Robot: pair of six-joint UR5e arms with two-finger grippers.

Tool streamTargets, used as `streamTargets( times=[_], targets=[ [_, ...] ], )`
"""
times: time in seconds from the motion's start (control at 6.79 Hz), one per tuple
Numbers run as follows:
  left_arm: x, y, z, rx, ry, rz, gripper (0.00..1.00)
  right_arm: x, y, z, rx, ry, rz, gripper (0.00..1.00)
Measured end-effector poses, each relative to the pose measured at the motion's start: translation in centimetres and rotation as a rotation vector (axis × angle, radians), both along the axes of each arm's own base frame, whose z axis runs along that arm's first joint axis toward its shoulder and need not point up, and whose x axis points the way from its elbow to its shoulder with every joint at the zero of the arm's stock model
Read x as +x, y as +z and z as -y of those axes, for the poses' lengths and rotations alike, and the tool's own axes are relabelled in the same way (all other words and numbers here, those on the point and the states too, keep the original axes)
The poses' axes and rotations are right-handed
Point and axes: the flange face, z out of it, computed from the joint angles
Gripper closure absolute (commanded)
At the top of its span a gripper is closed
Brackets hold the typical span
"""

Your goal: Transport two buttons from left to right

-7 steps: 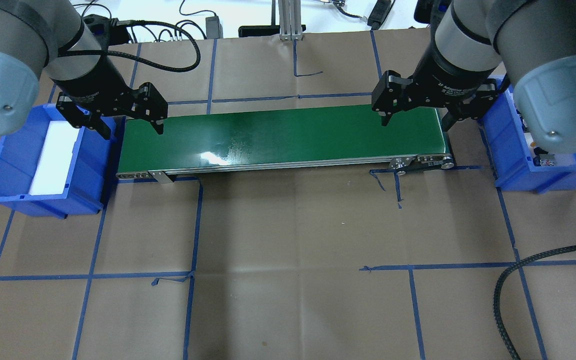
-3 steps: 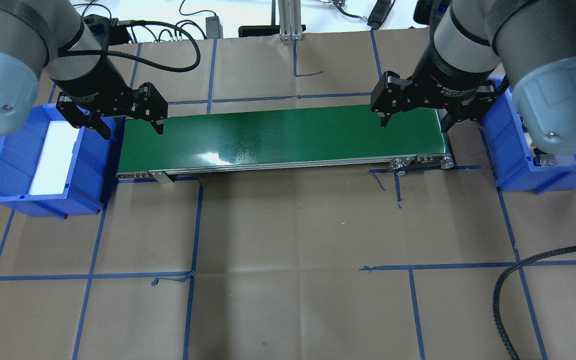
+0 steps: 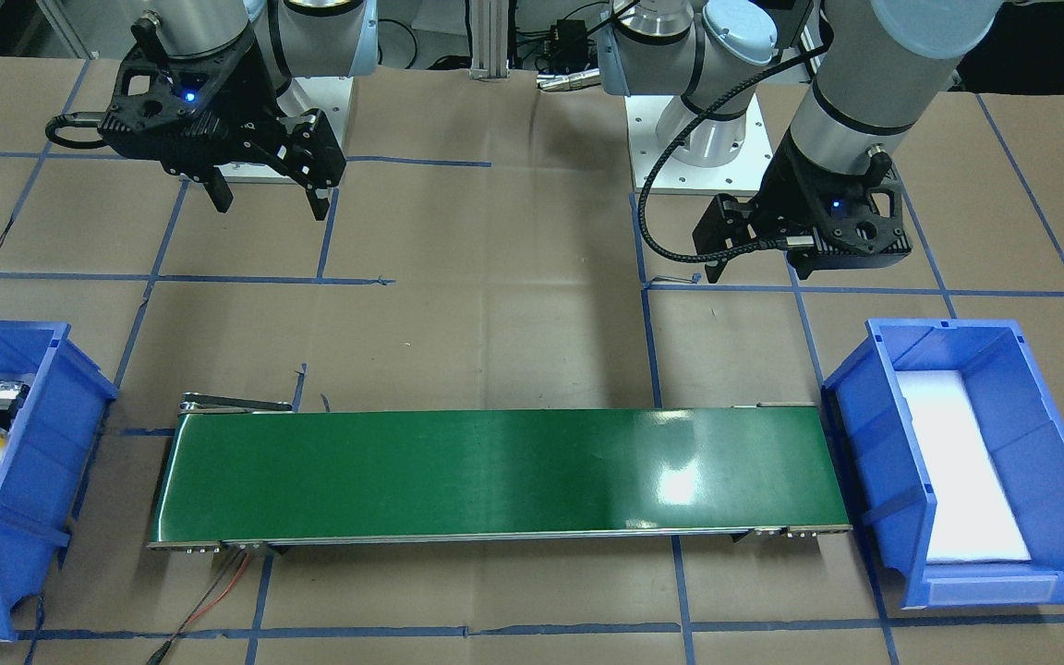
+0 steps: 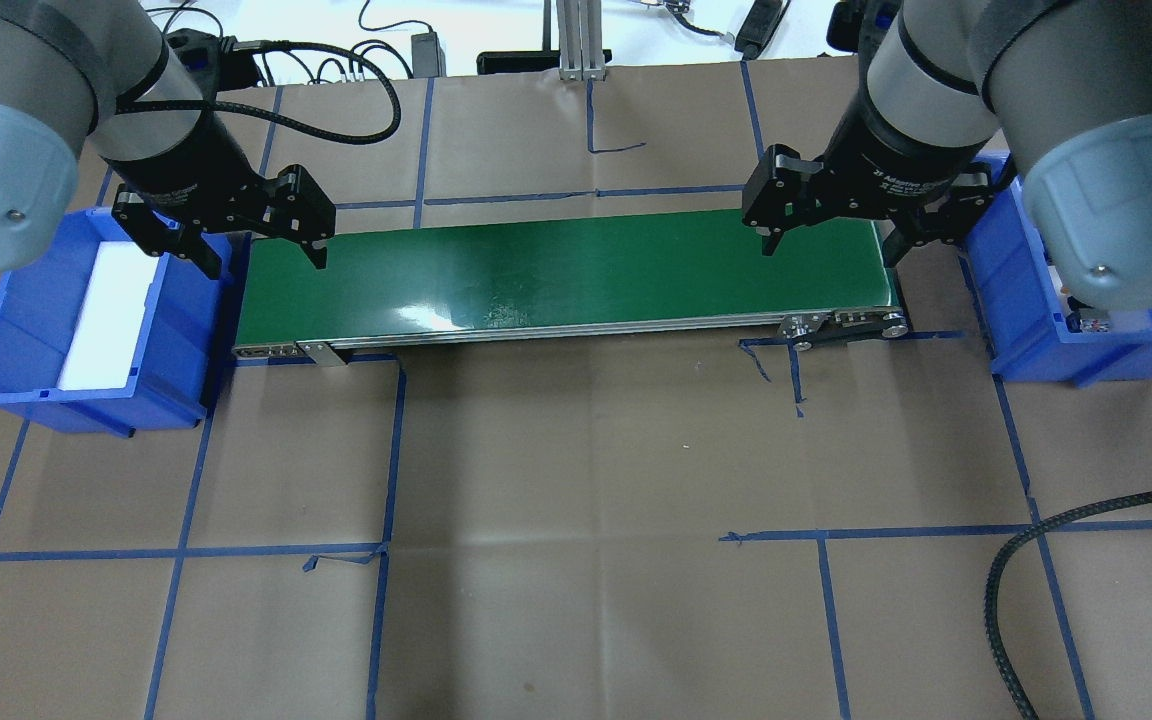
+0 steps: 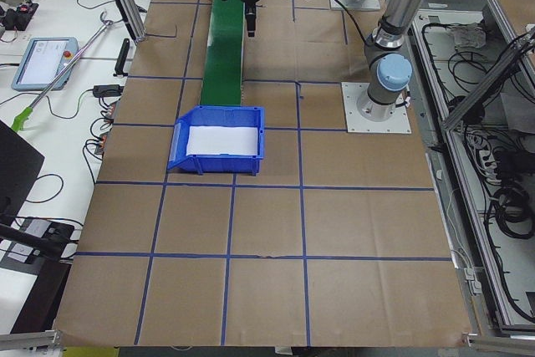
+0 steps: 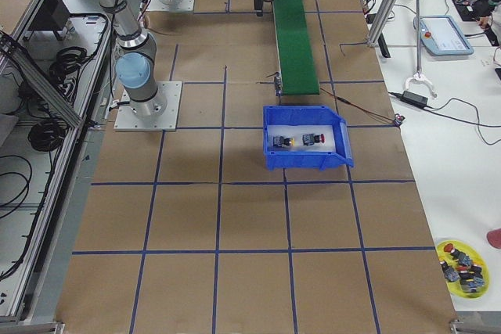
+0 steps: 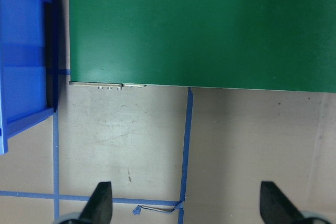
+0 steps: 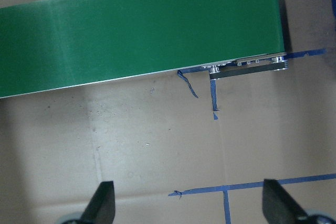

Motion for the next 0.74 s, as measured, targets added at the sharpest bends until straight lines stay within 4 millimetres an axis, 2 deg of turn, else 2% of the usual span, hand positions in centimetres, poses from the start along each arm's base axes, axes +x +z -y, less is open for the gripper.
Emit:
streamTargets(
  times=[0.74],
  targets=[
    [0.0,0.0,0.0,0.0,0.0,0.0,0.0,-0.01,-0.18,-0.03,0.01,-0.001,-0.001,0.0]
  ],
)
